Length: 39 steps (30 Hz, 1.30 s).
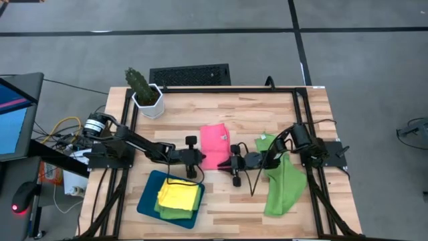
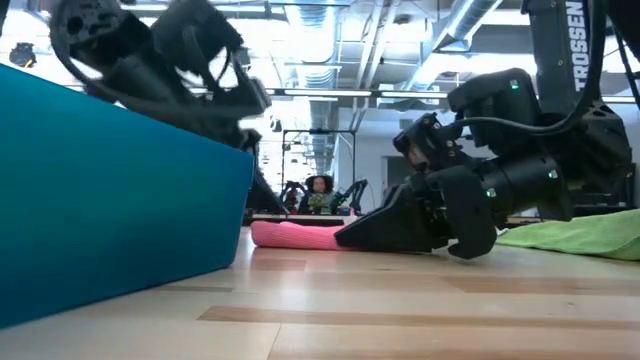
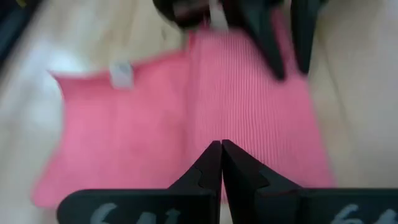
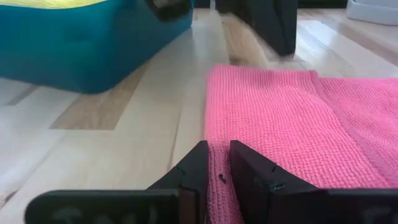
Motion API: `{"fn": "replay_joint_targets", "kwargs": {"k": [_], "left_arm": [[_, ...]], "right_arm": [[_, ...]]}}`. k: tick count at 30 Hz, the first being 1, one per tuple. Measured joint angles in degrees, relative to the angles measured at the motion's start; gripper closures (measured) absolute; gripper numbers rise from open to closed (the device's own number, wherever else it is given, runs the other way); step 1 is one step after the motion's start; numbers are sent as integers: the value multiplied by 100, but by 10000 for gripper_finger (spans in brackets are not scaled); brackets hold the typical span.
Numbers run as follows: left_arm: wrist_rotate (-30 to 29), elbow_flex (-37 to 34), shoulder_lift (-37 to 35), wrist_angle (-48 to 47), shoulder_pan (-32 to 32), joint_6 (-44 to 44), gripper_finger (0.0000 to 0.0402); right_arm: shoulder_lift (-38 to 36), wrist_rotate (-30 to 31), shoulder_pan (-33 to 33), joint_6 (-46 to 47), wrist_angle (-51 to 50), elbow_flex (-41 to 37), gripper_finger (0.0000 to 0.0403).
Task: Fold microfiber towels
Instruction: Fold the pink microfiber
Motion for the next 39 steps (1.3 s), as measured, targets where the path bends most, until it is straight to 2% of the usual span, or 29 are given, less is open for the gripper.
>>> {"fn": "replay_joint_targets", "kwargs": {"k": [4,7,10,14,17,22,27,31,33,36,39], "left_arm": [[-177,0,-417,-70,-92,33,398],[214,-88,-394,537,-144,-185,398],[401,-215,18,1086,-251,-208,398],[504,-195,581,1090,-407,-185,398],[228,-61,865,1028,-474,-372,398],[-126,-48,892,921,-443,-677,398],[-96,-57,675,470,-492,-771,398],[-152,-81,221,280,-520,-721,398],[-395,-63,-112,348,-490,-552,398],[-1170,-66,-560,378,-392,-442,397],[-1514,-63,-1011,271,-138,-259,392]], "right_arm": [[-1,2,0,26,29,-35,312],[3,2,0,38,39,-35,312],[3,1,0,41,44,-42,312],[8,6,-2,43,60,-48,312],[5,7,-2,45,63,-48,312],[-266,9,-2,24,-101,-119,312],[-1000,161,2,-191,-154,-343,312],[-1519,1341,-233,221,-621,-589,312],[-1735,1775,-500,498,-1008,-634,308],[-2033,1722,-948,764,-1755,-568,290],[-2344,1531,-1362,845,-2643,-347,256]]}}
